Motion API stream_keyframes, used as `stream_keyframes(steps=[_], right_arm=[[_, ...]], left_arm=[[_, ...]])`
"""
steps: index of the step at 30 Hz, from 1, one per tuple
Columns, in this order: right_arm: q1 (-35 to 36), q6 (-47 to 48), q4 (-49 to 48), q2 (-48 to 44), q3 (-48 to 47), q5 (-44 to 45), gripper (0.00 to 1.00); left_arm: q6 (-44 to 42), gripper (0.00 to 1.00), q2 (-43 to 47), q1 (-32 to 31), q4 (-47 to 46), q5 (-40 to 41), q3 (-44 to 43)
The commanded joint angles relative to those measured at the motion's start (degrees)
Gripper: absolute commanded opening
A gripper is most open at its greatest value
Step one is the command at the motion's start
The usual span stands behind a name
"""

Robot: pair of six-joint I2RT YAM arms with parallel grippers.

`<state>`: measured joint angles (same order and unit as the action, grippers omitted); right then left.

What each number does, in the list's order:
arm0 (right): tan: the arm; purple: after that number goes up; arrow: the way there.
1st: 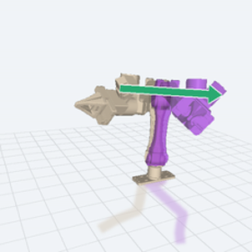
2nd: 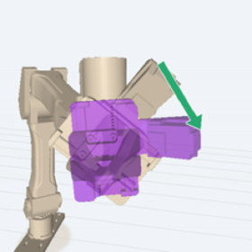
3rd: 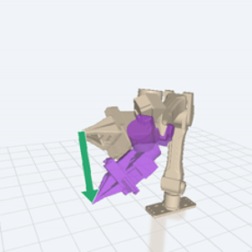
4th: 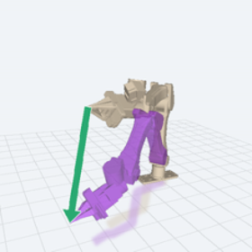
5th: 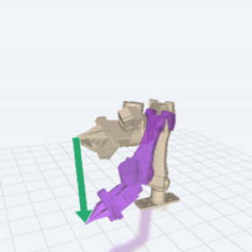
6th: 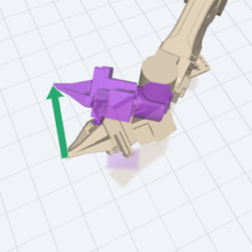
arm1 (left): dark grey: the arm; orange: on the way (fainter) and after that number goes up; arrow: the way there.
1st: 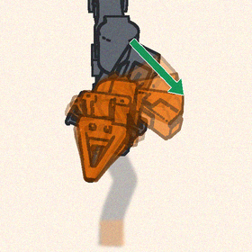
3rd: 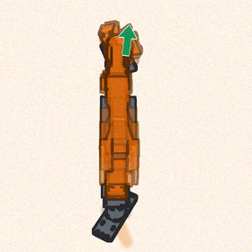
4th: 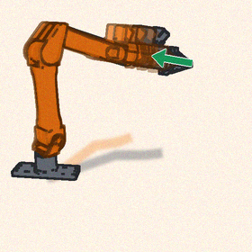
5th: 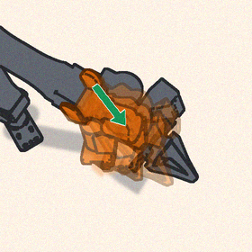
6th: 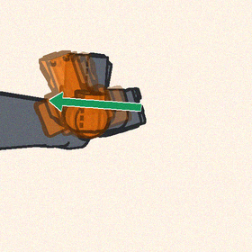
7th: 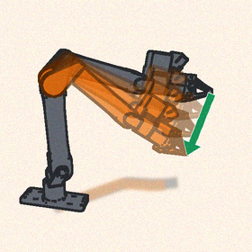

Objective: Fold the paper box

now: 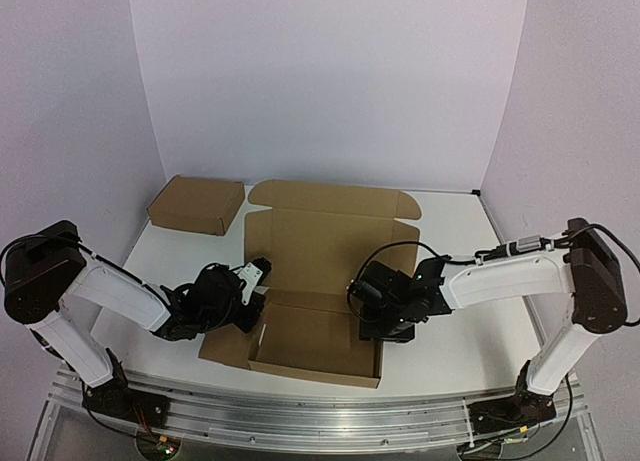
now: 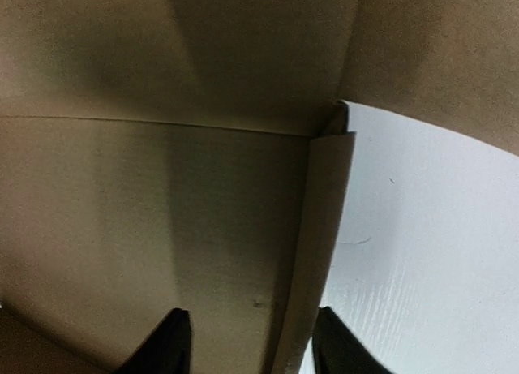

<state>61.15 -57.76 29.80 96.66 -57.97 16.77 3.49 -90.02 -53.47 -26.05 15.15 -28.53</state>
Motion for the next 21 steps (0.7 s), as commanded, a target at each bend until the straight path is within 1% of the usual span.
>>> stream_keyframes(steps=[1, 2, 4, 5, 7, 14, 18, 21], right_arm=[[-0.1, -2.9, 5.1, 3.5, -1.8, 2.8, 0.34], [-0.1, -3.1, 6.7, 4.7, -3.1, 3.0, 0.29], [0.0, -3.2, 9.4, 6.1, -4.8, 3.6, 0.22], [0.0, -3.4, 10.4, 6.3, -5.3, 4.0, 0.19], [0.1, -4.1, 11.4, 6.2, -5.4, 5.0, 0.15], [0.0, -6.3, 12.7, 5.1, -3.8, 8.4, 0.06], [0.1, -6.6, 12.8, 5.1, -3.7, 9.6, 0.03], [0.0, -7.4, 12.8, 5.0, -3.5, 10.5, 0.02]], left_arm=[[0.5, 0.00, 1.2, -0.2, 1.6, 0.1, -2.2], [0.6, 0.00, 1.3, -0.2, 2.2, 0.1, -2.5], [1.0, 0.00, 1.6, -0.1, 3.3, 0.0, -3.2], [1.2, 0.02, 1.9, -0.1, 4.0, -0.1, -3.7], [1.5, 0.10, 2.6, -0.1, 6.3, -0.9, -4.9], [0.4, 0.40, 10.8, -0.1, 15.8, -7.5, -9.3], [0.8, 0.46, 16.1, 0.4, 22.1, -10.1, -11.2], [2.9, 0.48, 18.3, 3.3, 29.8, -10.2, -13.6]])
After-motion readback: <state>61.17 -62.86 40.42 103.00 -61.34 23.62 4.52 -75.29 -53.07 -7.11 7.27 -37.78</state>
